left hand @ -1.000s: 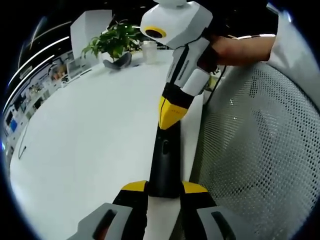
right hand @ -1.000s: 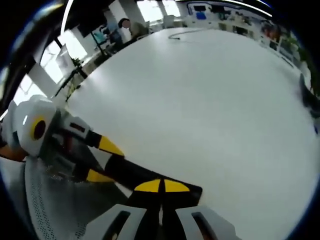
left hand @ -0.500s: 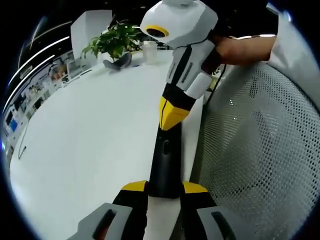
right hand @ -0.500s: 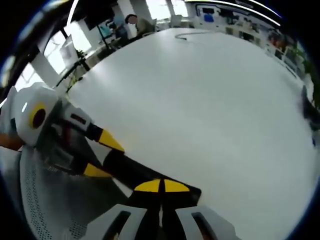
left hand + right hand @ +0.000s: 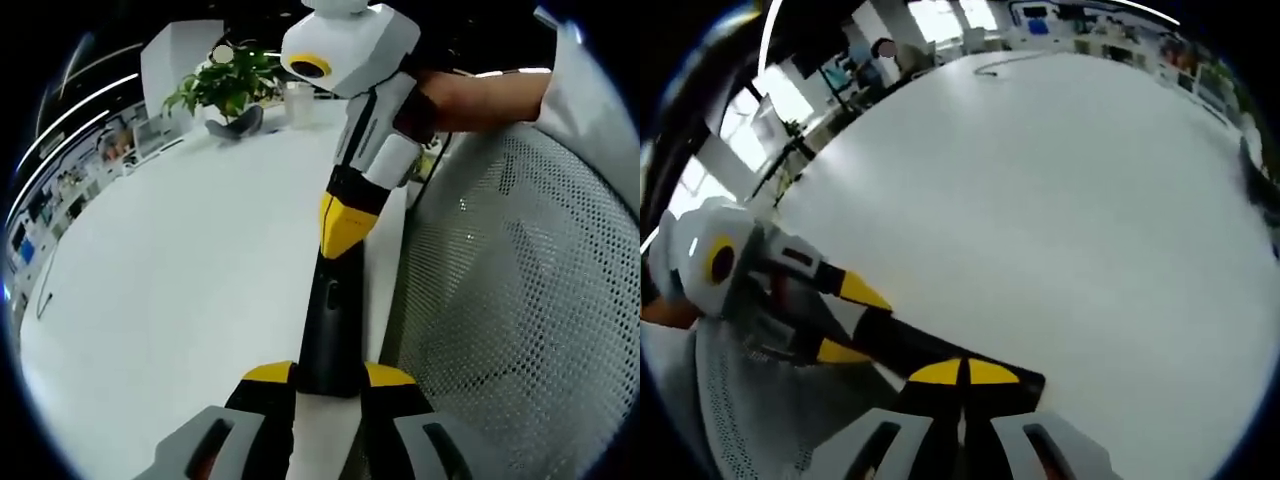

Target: Press the specified remote control buttons in sequence, fully releasing each button before pressing the next.

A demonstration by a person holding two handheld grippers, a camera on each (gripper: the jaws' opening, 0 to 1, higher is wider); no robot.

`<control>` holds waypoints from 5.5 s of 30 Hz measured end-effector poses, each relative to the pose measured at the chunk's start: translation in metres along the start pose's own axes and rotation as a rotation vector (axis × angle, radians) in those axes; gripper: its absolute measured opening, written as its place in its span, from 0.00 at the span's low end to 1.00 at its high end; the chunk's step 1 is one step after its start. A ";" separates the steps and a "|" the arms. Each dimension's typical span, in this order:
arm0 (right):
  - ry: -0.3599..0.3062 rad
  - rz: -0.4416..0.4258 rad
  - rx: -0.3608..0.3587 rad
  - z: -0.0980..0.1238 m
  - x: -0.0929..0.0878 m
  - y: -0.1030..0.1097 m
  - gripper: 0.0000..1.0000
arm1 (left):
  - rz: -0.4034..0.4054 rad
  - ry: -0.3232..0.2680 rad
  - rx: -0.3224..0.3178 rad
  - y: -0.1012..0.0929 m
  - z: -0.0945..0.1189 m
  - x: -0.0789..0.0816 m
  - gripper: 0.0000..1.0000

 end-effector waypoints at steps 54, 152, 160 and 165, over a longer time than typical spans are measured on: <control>0.508 -0.114 0.043 -0.016 0.044 -0.010 0.00 | 0.001 0.000 0.001 -0.001 -0.001 0.002 0.24; 0.074 -0.188 -0.008 0.008 -0.011 0.001 0.00 | 0.004 -0.012 0.010 -0.002 -0.001 0.001 0.25; 0.043 -0.183 -0.015 0.013 -0.009 0.000 0.00 | 0.004 -0.017 0.008 -0.002 -0.001 0.001 0.25; 0.067 -0.194 -0.001 0.008 -0.011 0.000 0.00 | 0.003 -0.022 0.005 -0.002 -0.001 0.000 0.25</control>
Point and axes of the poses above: the point that each gripper's makers call its tool centre point, and the gripper's own axes: z roughly backward along the fingers, y roughly to its left, x roughly out of its top, the point moved 10 cm from there along z, roughly backward along the fingers, and after that the axes turned 2 degrees about z, right-handed, at the moved point
